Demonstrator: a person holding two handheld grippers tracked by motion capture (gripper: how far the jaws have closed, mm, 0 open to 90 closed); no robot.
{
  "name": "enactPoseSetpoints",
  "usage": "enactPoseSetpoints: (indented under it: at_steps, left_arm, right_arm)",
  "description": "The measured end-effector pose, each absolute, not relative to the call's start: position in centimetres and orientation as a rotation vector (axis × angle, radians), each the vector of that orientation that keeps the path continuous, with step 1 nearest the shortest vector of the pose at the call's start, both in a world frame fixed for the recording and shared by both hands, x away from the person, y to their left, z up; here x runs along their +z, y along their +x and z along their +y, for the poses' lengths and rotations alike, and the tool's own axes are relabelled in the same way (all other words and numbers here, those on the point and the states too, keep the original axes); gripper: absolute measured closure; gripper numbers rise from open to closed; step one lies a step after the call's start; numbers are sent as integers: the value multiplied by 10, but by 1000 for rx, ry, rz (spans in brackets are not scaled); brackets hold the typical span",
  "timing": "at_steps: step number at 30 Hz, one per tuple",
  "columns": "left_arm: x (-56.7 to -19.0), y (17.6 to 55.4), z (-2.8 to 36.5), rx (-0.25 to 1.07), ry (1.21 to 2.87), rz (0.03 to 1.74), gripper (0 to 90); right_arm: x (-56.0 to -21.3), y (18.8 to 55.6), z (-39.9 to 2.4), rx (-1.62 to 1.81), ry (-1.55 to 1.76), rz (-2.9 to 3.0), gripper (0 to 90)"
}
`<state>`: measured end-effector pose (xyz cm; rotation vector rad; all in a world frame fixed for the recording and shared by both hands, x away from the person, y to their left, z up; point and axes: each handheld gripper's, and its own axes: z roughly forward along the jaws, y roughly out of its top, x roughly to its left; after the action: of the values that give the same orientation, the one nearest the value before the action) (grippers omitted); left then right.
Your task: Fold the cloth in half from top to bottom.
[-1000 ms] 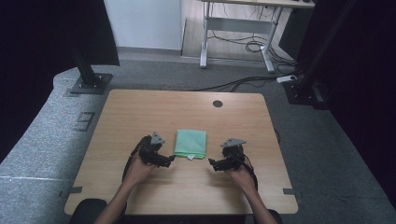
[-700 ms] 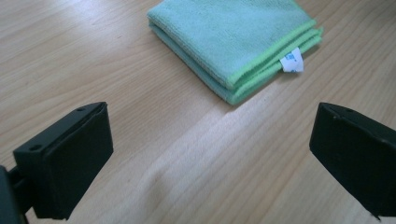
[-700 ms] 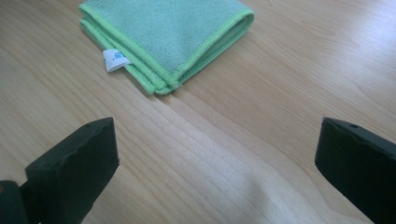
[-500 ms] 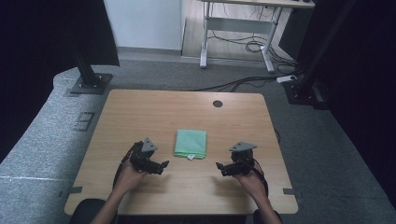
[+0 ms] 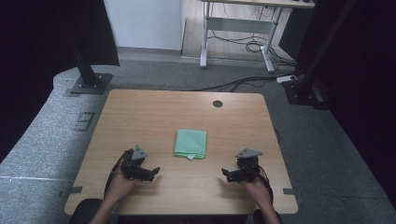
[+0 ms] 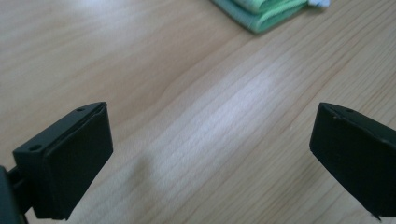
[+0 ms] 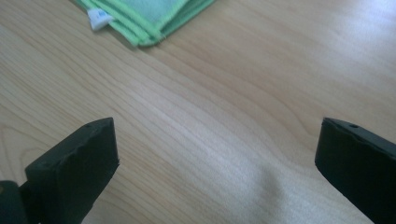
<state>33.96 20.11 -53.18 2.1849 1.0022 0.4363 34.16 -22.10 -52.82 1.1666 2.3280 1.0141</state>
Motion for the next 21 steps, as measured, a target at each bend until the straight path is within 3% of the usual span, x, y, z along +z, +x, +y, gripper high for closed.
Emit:
enactPoseSetpoints:
  at_steps: [21]
  left_arm:
    - [-549,339,196,389,2227,1054,0]
  right_arm:
    - [-557,339,-222,991,1172,2342,0]
